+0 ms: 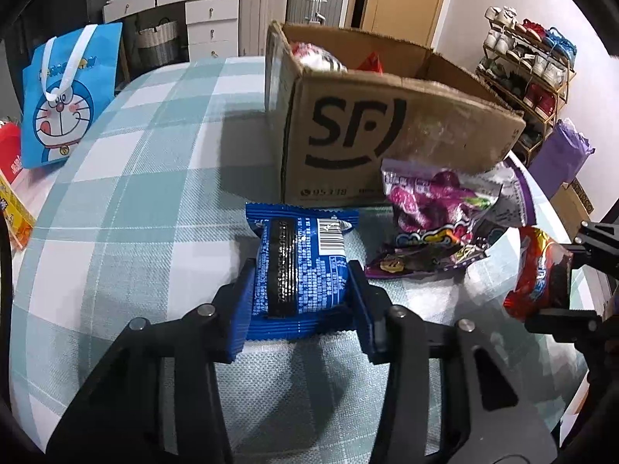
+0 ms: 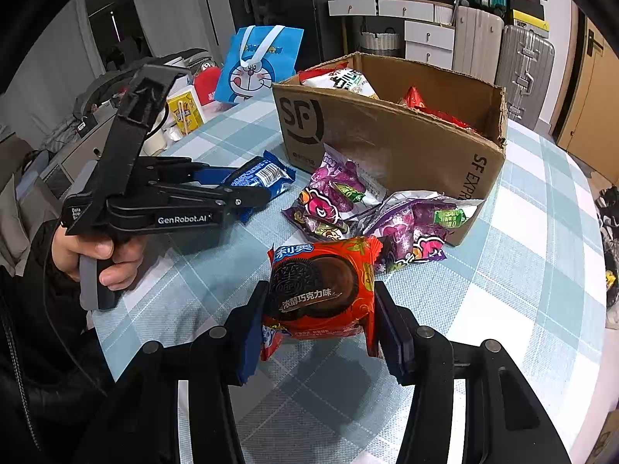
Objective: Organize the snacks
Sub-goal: 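Grasp the blue Oreo packet with left tool while right tool grasps red Oreo packet, then lift both packets over the box and open both tools to release them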
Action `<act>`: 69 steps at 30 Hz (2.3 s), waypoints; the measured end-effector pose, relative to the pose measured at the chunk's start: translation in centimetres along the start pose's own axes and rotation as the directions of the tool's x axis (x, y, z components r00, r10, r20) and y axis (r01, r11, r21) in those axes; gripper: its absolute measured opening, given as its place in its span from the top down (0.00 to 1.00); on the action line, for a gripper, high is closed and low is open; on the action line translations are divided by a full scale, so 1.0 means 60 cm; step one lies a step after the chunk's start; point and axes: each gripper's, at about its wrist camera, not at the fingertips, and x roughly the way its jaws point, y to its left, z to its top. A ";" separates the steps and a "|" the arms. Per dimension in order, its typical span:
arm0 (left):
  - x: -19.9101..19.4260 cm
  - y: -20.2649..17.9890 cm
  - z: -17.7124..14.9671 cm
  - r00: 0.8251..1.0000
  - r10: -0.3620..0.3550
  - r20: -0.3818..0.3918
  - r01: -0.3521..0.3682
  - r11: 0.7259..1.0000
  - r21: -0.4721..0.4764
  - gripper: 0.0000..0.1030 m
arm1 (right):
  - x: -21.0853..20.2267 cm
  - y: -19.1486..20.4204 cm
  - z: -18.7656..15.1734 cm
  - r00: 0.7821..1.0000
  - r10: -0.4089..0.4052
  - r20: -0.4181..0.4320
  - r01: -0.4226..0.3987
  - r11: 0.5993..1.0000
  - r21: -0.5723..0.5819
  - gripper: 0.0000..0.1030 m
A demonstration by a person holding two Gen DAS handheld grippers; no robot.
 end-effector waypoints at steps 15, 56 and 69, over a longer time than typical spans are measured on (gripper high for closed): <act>-0.105 -0.027 0.012 0.991 -0.039 0.129 0.035 0.999 0.038 0.59 | -0.048 -0.001 0.009 0.994 0.028 0.108 -0.029 0.999 0.014 0.50; -0.153 -0.061 0.176 0.970 -0.065 0.234 0.061 0.998 0.023 0.59 | -0.130 -0.123 0.142 0.922 -0.149 0.358 0.047 0.959 0.278 0.49; -0.083 -0.073 0.209 0.977 -0.070 0.204 0.061 0.997 0.049 0.59 | -0.047 -0.148 0.179 0.936 -0.145 0.320 0.050 0.957 0.286 0.49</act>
